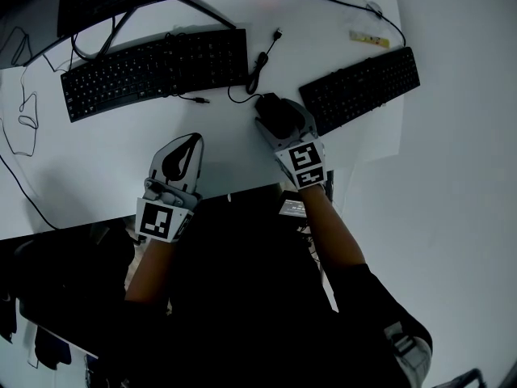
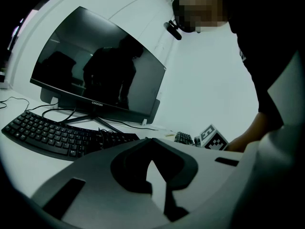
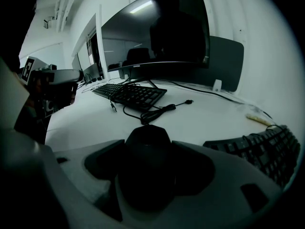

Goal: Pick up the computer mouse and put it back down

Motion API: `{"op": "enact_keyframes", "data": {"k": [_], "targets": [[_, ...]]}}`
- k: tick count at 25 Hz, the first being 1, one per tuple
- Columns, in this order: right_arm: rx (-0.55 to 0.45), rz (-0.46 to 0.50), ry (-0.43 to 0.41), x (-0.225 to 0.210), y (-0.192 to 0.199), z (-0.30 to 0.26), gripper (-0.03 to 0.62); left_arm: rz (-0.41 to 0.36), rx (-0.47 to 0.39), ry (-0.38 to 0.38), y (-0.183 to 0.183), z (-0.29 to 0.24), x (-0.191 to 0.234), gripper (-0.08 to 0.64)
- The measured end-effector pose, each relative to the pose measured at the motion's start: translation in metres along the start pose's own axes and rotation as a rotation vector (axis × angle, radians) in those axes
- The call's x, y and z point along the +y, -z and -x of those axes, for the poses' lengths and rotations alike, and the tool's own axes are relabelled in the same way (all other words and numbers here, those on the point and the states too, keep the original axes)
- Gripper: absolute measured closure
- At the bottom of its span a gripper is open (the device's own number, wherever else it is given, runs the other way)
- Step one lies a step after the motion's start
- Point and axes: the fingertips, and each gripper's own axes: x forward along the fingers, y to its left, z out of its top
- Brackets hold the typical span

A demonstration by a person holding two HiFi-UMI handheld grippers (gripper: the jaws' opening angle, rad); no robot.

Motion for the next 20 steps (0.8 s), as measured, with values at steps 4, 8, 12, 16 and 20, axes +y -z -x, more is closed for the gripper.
{"op": "enact_keyframes", "data": {"k": [4, 8, 12, 16, 20], "targets": [[-0.012, -0.006, 0.001, 0.0, -0.003, 0.003, 0.281, 0.0, 0.003, -0.005, -0.001, 0.005, 0.001, 0.566], [-0.063, -0.006, 0.008, 0.002, -0.019, 0.014, 0.281, -0.002, -0.019, -0.011, -0.007, 0.01, 0.005, 0.566], [-0.126, 0.012, 0.021, 0.004, -0.044, 0.033, 0.282, -0.003, -0.027, -0.029, -0.016, 0.019, 0.008, 0.566], [-0.192, 0.0, 0.019, 0.004, -0.07, 0.058, 0.282, -0.02, -0.06, -0.029, -0.037, 0.026, 0.008, 0.566], [-0.3, -0.004, 0.047, -0.003, -0.108, 0.093, 0.281, -0.044, -0.107, -0.028, -0.064, 0.033, 0.006, 0.566]]}}
